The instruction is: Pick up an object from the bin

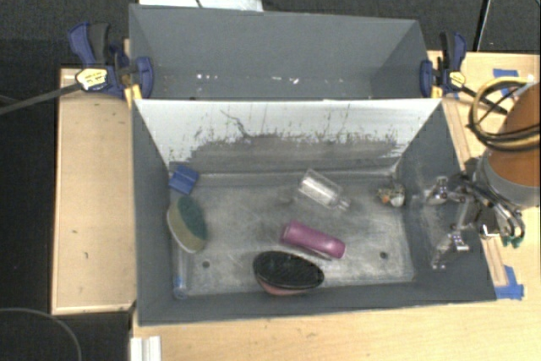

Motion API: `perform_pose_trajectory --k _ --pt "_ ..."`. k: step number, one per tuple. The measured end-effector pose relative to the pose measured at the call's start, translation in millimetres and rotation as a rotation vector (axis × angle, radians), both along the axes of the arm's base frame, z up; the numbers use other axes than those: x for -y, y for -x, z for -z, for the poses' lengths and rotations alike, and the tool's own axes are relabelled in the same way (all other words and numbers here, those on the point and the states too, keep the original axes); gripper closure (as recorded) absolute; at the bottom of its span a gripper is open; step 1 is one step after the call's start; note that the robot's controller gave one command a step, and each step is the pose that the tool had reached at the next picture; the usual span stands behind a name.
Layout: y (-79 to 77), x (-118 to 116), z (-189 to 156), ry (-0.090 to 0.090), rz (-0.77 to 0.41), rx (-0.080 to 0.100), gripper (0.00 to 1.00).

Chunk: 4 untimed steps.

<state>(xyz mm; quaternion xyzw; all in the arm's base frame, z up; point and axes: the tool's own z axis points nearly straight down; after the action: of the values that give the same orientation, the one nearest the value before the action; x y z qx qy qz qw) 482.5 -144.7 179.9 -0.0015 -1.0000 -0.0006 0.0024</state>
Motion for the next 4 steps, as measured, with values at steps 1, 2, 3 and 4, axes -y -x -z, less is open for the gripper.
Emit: perform_pose_trajectory --k 1,2,3,4 --pt "6.9 -78 69 -0.004 0.032 -0.001 0.0" --pt "-15.6 -144 108 0.0 -0.13 0.011 0.0" --pt "-18.4 -142 105 0.002 -0.131 0.02 1.0" --pt "-29.6 -142 -12 0.001 -0.118 0.015 1.0"
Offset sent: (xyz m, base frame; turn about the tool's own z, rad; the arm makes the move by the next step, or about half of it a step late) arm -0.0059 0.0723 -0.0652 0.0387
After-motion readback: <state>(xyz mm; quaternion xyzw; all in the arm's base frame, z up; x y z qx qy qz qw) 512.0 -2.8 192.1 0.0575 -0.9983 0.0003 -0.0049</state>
